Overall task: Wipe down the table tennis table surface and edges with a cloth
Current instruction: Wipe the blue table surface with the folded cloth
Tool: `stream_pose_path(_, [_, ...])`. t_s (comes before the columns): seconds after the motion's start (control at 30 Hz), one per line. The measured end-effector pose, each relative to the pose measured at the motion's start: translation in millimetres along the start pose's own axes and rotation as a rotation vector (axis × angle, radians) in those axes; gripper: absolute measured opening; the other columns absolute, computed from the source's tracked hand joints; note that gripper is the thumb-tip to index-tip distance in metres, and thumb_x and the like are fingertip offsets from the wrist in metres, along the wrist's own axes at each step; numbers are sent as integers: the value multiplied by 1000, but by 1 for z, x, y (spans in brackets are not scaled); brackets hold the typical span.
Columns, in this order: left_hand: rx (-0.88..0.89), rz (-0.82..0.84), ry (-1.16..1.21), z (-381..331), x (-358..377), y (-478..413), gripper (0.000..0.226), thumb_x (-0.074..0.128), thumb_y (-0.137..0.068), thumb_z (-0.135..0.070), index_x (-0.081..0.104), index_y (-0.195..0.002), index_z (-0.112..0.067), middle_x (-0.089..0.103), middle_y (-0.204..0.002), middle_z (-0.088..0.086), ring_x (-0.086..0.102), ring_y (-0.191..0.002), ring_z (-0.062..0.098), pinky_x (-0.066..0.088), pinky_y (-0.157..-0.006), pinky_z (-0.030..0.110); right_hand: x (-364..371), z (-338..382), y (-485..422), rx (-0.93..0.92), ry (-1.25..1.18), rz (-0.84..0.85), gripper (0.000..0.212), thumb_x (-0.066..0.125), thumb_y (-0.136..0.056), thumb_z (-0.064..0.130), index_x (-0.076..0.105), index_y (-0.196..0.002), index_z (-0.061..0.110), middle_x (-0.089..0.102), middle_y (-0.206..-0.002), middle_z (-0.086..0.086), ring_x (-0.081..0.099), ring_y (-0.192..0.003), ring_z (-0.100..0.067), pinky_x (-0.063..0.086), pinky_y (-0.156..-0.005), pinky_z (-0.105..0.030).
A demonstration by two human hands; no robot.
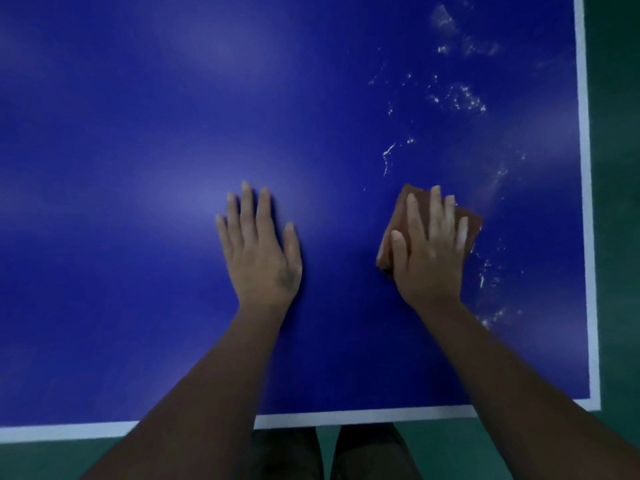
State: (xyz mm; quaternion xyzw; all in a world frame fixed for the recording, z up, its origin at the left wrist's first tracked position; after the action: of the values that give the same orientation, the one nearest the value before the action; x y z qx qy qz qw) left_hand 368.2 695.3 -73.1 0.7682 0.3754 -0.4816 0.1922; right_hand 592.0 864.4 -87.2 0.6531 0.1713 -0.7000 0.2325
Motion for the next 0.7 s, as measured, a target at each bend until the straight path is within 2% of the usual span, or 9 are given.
stream_pose_path(0.13, [19, -17, 23, -32, 17, -74, 58, 43, -116, -36, 42, -165, -6, 30, -177, 14, 20, -167, 35, 11, -137, 54, 7, 79, -19, -206, -17, -11, 63, 30, -115, 47, 21, -171, 21, 11, -181, -4, 8, -167, -30, 10, -132, -63])
stream_pose_path(0.27, [-11, 29, -57, -25, 31, -111, 60, 29, -117, -43, 33, -171, -15, 22, -181, 6, 12, -170, 27, 5, -138, 50, 8, 111, -58, -272, -89, -25, 61, 35, -115, 48, 28, -170, 22, 17, -180, -2, 13, -167, -27, 11, -132, -60])
stream_pose_path(0.37, [-68, 43, -188, -18, 37, -109, 64, 27, -115, -51, 31, -172, -23, 15, -183, 4, 6, -170, 28, 0, -138, 49, 5, 79, -80, -305, -65, -15, 62, 32, -115, 51, 26, -170, 24, 15, -180, 0, 12, -167, -26, 13, -132, -59])
stream_pose_path(0.53, [-59, -13, -207, -21, 35, -111, 63, 37, -112, -50, 39, -169, -22, 22, -181, 7, 13, -169, 31, 7, -137, 51, -2, -25, -97, -113, -13, -30, 64, 24, -115, 53, 19, -172, 24, 11, -181, 0, 7, -167, -26, 12, -132, -62])
stream_pose_path(0.6, [-68, 1, -229, -18, 37, -110, 65, 35, -112, -53, 37, -170, -24, 20, -182, 5, 10, -169, 29, 5, -137, 50, -1, -35, -96, -95, 12, -24, 65, 24, -115, 51, 16, -172, 22, 7, -181, -1, 4, -168, -26, 11, -132, -62])
stream_pose_path(0.7, [-72, 0, -216, -20, 37, -110, 65, 37, -113, -54, 37, -170, -24, 20, -182, 5, 10, -170, 28, 5, -138, 51, 0, -11, -103, -105, 12, -2, 66, 23, -114, 51, 14, -173, 21, 5, -181, -3, 3, -168, -28, 8, -132, -63])
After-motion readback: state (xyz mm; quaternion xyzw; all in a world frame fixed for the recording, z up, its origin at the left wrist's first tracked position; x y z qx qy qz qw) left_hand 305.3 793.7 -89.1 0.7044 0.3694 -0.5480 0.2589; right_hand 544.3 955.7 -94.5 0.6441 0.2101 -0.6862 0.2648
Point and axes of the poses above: each hand's wrist, its own y-axis away from the middle knuckle, its own x-axis out of the palm, z = x × y, the point moved 8 cm from there along -y, towards the middle knuckle
